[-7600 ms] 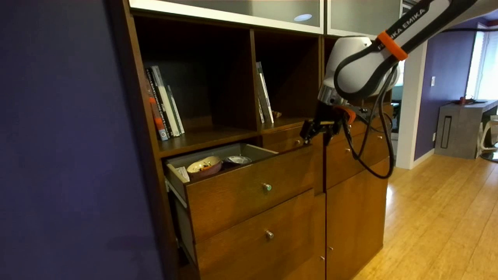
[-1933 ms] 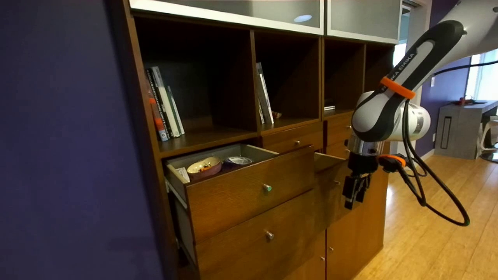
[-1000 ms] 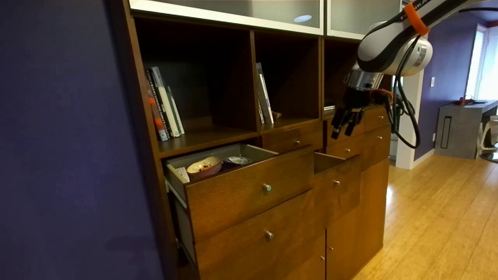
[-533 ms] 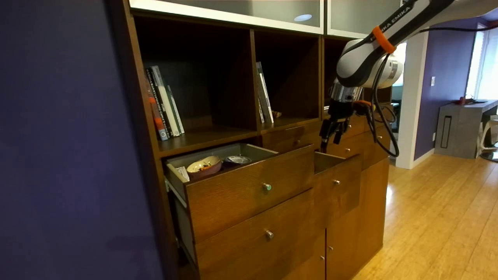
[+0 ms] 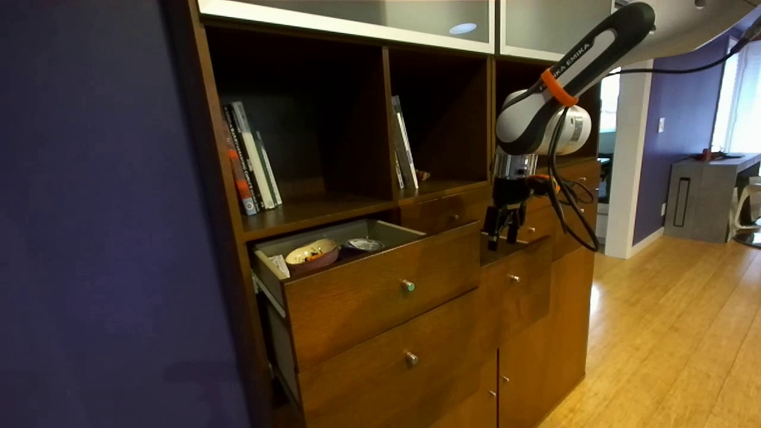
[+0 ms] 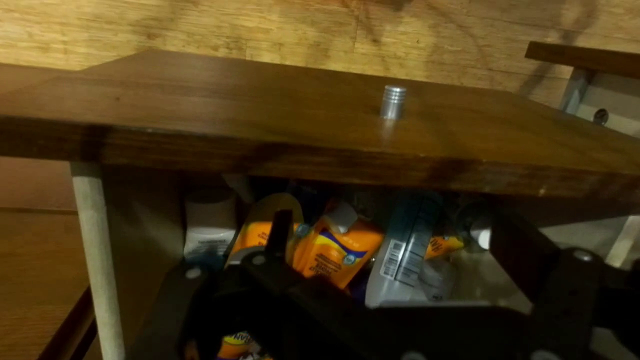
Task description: Open the bottom drawer second from the left
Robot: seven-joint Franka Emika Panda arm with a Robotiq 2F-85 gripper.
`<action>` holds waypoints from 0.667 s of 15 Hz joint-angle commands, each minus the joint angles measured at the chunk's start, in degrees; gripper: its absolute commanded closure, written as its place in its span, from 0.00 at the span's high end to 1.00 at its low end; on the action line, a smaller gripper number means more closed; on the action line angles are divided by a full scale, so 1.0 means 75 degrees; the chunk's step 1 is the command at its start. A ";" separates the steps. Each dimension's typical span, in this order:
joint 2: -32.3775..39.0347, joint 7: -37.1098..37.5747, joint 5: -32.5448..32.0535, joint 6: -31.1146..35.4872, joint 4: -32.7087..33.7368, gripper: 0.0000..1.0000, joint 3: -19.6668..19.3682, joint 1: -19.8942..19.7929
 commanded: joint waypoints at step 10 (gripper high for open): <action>0.0287 0.0102 -0.0144 -0.2090 0.0390 1.00 0.0150 -0.0102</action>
